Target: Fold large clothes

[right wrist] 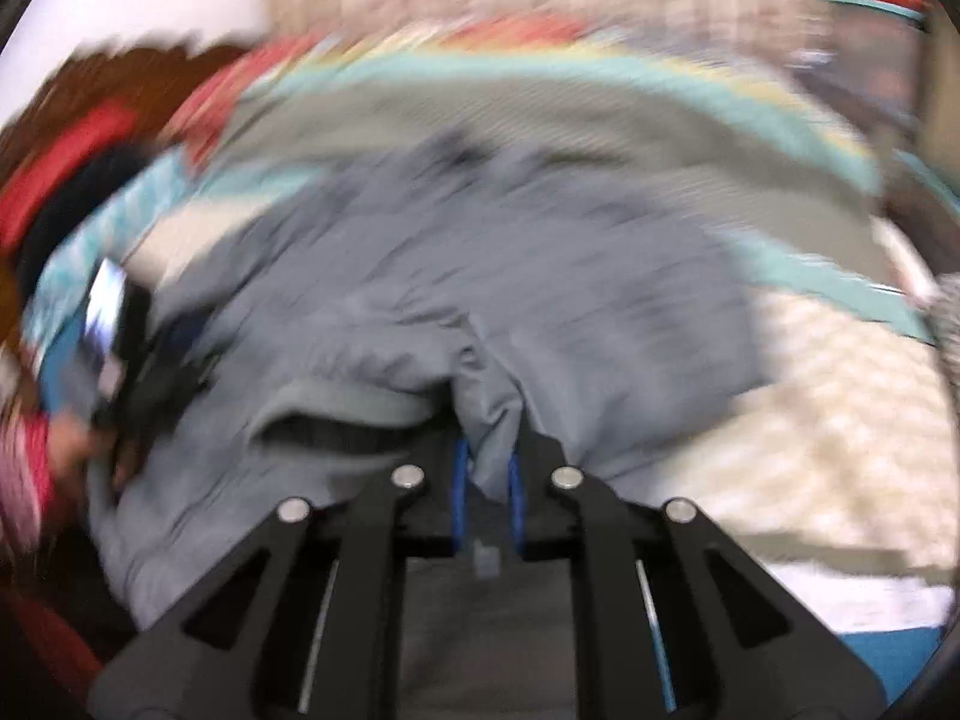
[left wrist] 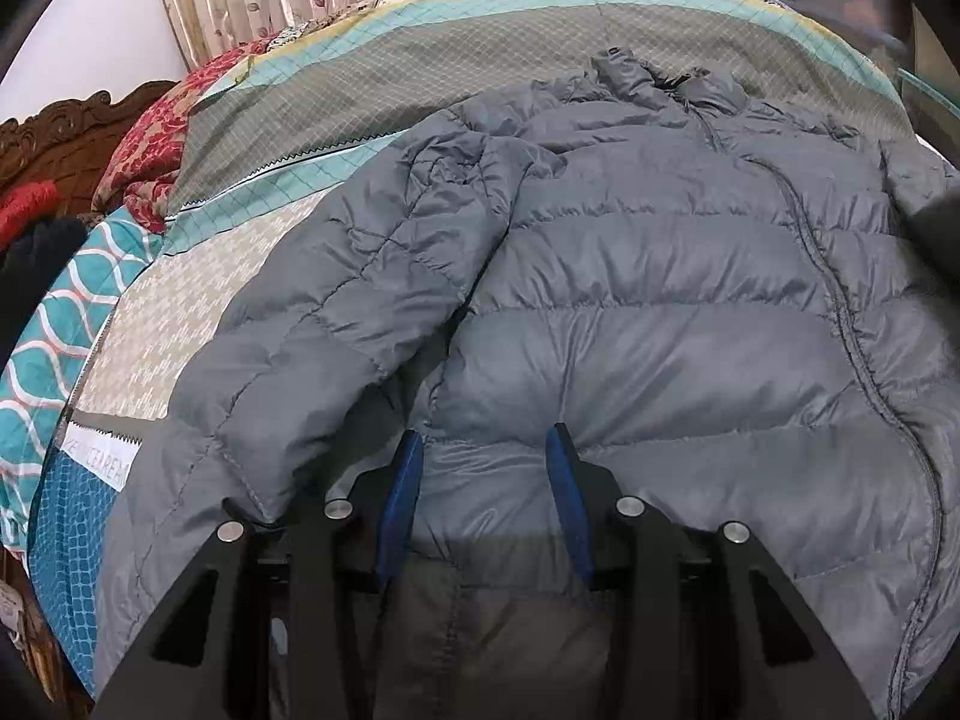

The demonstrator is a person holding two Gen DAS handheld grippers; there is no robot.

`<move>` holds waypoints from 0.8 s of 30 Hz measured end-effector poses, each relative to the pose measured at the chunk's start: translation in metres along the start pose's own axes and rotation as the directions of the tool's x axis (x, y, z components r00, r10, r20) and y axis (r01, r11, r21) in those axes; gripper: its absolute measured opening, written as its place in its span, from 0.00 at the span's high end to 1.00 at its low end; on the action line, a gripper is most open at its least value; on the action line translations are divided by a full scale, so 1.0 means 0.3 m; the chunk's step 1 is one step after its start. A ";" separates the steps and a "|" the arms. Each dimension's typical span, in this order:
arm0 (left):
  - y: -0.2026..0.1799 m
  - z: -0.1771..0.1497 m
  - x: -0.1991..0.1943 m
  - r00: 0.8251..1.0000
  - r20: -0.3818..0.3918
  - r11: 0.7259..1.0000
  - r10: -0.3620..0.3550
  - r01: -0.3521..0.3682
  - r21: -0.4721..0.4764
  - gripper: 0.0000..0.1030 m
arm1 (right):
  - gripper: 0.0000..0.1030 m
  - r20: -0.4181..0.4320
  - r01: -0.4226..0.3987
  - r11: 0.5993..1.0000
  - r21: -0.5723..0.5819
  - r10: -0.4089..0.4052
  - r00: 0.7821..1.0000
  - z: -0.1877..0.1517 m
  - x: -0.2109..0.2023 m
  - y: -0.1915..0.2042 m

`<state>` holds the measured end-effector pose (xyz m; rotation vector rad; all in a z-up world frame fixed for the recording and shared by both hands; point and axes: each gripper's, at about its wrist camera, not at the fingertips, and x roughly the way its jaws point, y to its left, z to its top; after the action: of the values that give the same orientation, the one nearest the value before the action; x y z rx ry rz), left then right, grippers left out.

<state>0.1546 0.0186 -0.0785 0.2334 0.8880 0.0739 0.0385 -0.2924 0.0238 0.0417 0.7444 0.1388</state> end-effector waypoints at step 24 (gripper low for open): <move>-0.093 -0.017 -0.039 0.990 -0.022 0.990 0.142 -0.142 0.027 0.24 | 0.93 -0.298 0.580 0.473 0.663 -0.544 0.784 -0.125 -0.037 -1.346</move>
<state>0.1425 -0.0096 -0.0791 0.3199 0.8955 0.1983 0.0498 -0.6942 -0.0315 0.5658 0.7853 -0.8340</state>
